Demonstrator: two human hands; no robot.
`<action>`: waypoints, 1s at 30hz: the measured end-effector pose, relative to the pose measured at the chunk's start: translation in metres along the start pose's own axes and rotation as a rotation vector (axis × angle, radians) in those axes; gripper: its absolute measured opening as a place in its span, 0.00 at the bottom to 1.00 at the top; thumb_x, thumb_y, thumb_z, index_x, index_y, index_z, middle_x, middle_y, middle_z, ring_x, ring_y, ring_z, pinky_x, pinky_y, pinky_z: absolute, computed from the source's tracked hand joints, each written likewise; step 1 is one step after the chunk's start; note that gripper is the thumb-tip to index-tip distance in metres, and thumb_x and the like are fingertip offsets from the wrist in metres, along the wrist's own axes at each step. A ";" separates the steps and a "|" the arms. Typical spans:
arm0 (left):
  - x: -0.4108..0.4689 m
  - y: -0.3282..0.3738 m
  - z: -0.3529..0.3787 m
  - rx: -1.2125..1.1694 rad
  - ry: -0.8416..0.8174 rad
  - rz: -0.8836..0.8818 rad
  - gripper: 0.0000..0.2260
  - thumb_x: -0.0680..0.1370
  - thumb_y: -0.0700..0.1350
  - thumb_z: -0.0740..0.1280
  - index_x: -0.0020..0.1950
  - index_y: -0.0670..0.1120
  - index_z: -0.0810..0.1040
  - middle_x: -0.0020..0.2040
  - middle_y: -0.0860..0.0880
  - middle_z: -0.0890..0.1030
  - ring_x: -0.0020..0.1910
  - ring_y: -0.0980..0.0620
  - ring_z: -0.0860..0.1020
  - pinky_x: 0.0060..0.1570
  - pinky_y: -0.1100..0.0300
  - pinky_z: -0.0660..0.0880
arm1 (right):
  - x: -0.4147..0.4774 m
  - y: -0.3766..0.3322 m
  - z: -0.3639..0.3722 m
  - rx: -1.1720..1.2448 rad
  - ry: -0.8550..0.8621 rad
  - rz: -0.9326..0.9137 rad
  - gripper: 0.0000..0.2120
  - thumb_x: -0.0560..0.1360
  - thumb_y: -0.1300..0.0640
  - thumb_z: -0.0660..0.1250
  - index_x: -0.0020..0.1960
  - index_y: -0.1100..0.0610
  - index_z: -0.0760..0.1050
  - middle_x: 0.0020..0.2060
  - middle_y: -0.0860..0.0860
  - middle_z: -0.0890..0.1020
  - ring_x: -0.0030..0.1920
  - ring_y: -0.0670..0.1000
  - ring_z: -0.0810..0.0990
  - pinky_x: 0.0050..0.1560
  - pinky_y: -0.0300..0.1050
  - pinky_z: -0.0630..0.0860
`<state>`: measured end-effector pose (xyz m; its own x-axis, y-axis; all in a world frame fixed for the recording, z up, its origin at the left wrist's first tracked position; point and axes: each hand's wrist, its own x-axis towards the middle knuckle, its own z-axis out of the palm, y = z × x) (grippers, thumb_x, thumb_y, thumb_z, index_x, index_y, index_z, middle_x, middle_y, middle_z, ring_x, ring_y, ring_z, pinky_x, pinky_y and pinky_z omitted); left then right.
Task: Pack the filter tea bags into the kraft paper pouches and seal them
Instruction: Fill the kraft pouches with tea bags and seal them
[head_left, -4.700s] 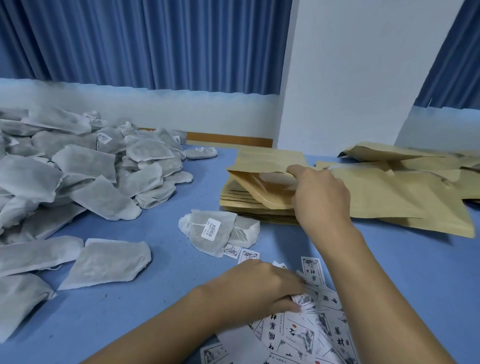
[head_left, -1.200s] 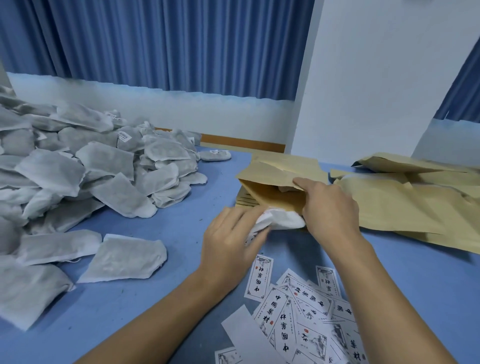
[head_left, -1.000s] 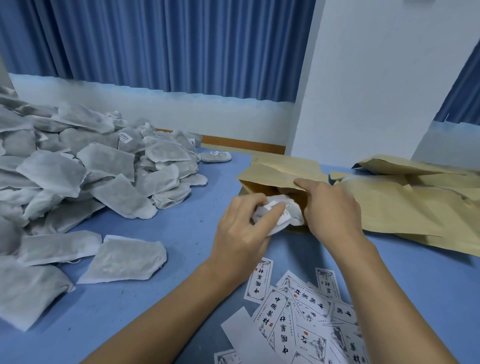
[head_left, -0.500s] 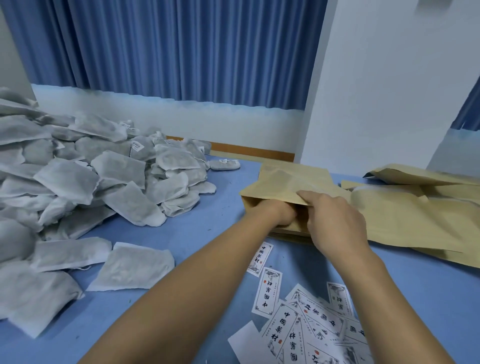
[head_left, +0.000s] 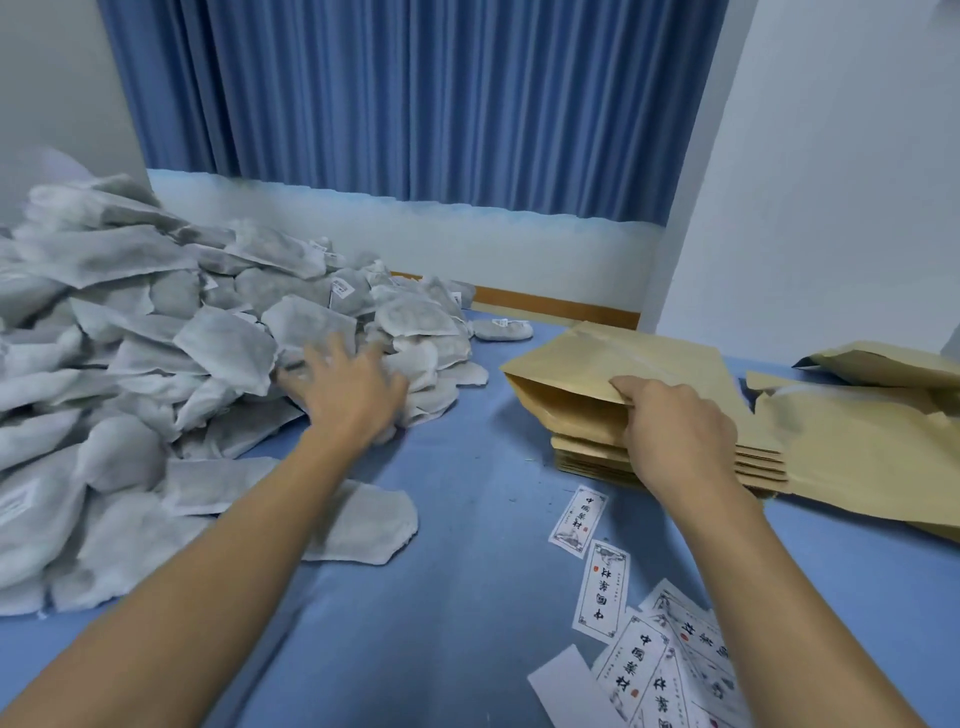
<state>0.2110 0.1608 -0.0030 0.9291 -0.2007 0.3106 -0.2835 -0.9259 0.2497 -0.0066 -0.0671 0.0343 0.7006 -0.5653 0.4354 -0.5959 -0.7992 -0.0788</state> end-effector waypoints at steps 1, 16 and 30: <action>0.005 -0.010 0.010 -0.007 -0.097 -0.047 0.22 0.78 0.60 0.57 0.71 0.57 0.68 0.77 0.40 0.59 0.77 0.36 0.53 0.69 0.33 0.57 | 0.001 -0.003 0.002 0.000 -0.001 0.004 0.25 0.72 0.66 0.62 0.61 0.42 0.76 0.32 0.48 0.68 0.37 0.57 0.69 0.35 0.46 0.64; -0.043 0.065 0.037 -0.436 0.025 0.500 0.13 0.79 0.52 0.59 0.38 0.50 0.76 0.42 0.53 0.79 0.44 0.49 0.76 0.39 0.54 0.75 | 0.003 0.001 0.025 0.184 -0.066 0.086 0.24 0.78 0.63 0.58 0.63 0.36 0.77 0.39 0.48 0.75 0.42 0.54 0.69 0.48 0.50 0.63; 0.079 -0.062 -0.010 0.056 -0.217 -0.186 0.34 0.74 0.70 0.58 0.74 0.54 0.61 0.76 0.28 0.55 0.77 0.29 0.47 0.72 0.31 0.53 | 0.004 -0.002 0.022 0.138 -0.158 0.118 0.24 0.80 0.59 0.57 0.68 0.36 0.73 0.52 0.54 0.83 0.45 0.57 0.73 0.52 0.52 0.72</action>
<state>0.2999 0.2058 0.0156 0.9947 -0.0837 0.0590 -0.0952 -0.9684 0.2306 0.0062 -0.0727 0.0169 0.6888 -0.6726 0.2706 -0.6254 -0.7400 -0.2476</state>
